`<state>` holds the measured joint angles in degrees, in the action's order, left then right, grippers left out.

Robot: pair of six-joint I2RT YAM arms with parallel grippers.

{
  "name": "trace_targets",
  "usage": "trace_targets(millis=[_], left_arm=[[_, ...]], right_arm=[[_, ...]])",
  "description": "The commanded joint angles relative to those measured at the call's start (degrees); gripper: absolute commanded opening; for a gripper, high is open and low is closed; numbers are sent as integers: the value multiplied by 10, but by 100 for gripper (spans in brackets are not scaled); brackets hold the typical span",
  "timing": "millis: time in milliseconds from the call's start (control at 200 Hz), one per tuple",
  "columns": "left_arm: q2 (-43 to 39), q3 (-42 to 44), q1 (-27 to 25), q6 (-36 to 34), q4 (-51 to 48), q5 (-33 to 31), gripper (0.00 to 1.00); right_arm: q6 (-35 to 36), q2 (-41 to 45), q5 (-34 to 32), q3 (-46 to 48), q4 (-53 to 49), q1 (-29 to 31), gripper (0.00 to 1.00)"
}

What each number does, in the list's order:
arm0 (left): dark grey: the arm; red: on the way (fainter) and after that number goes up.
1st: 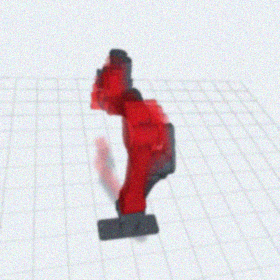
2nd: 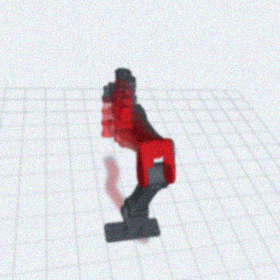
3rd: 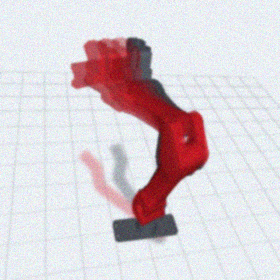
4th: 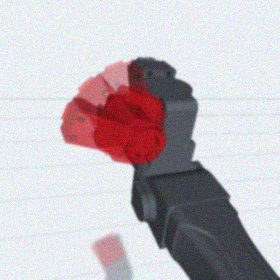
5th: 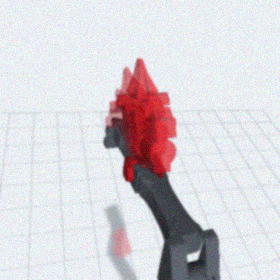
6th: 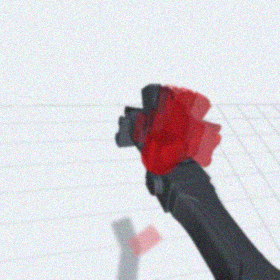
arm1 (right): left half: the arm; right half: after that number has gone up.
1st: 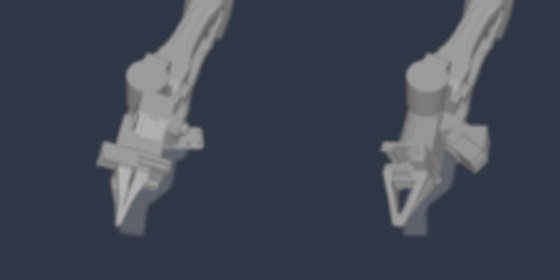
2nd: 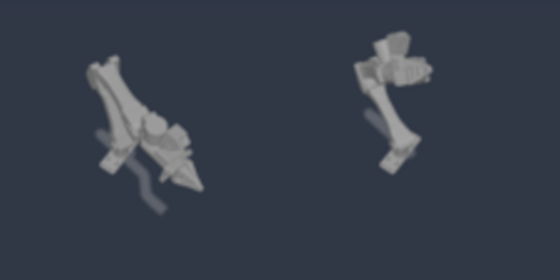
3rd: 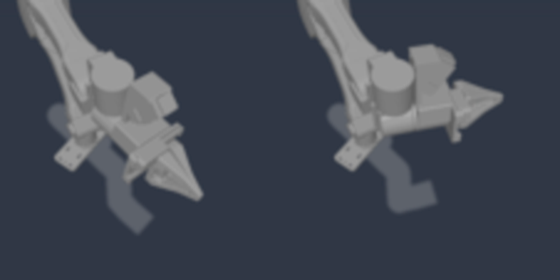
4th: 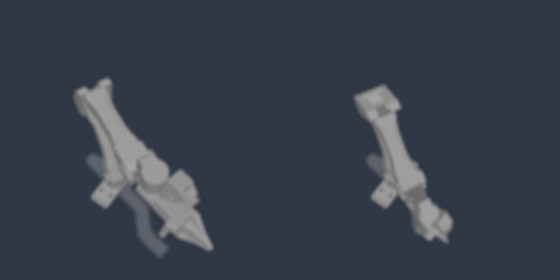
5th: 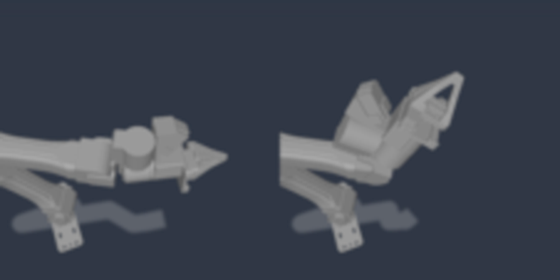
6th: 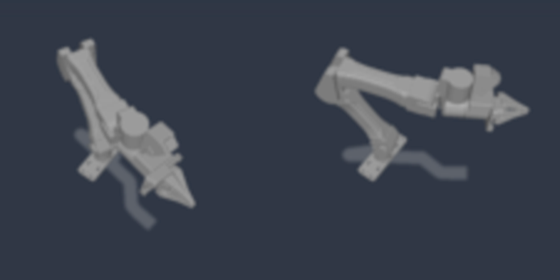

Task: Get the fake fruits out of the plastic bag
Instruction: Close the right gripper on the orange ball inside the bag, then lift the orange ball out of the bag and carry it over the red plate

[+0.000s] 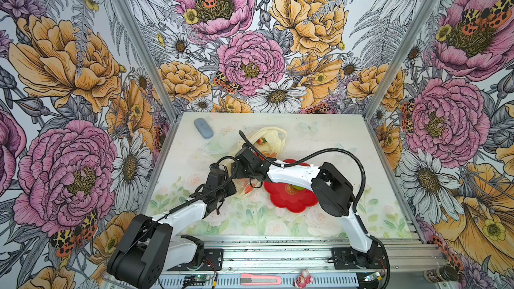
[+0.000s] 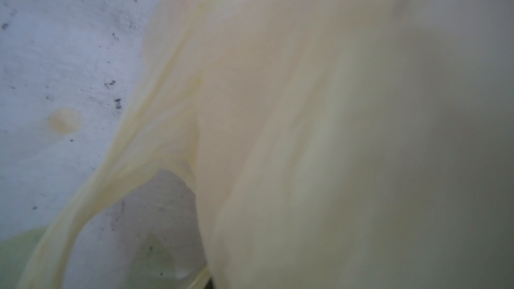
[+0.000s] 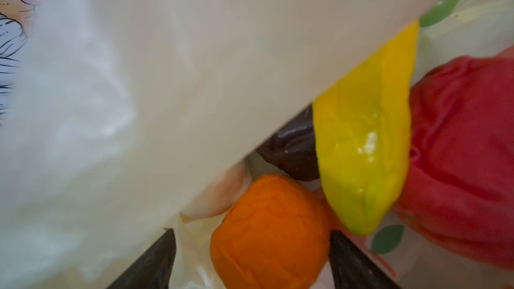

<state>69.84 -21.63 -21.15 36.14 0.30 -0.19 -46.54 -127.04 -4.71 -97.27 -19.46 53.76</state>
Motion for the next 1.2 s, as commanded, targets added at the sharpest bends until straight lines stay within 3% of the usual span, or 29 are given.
trace_targets(millis=[0,285,410,696,1191], left_arm=[[-9,8,-3,2,9,2,12],[-12,8,-3,1,8,0,12],[-11,7,-3,1,8,-1,11],[-9,6,-2,0,8,-2,11],[-9,6,0,-2,9,1,12]], right_arm=[[1,-15,4,-30,2,-1,82],[9,-31,8,-36,-3,-3,70],[14,-29,9,-29,-3,-4,52],[18,9,-1,1,4,-5,41],[-100,199,68,225,220,-45,41]])
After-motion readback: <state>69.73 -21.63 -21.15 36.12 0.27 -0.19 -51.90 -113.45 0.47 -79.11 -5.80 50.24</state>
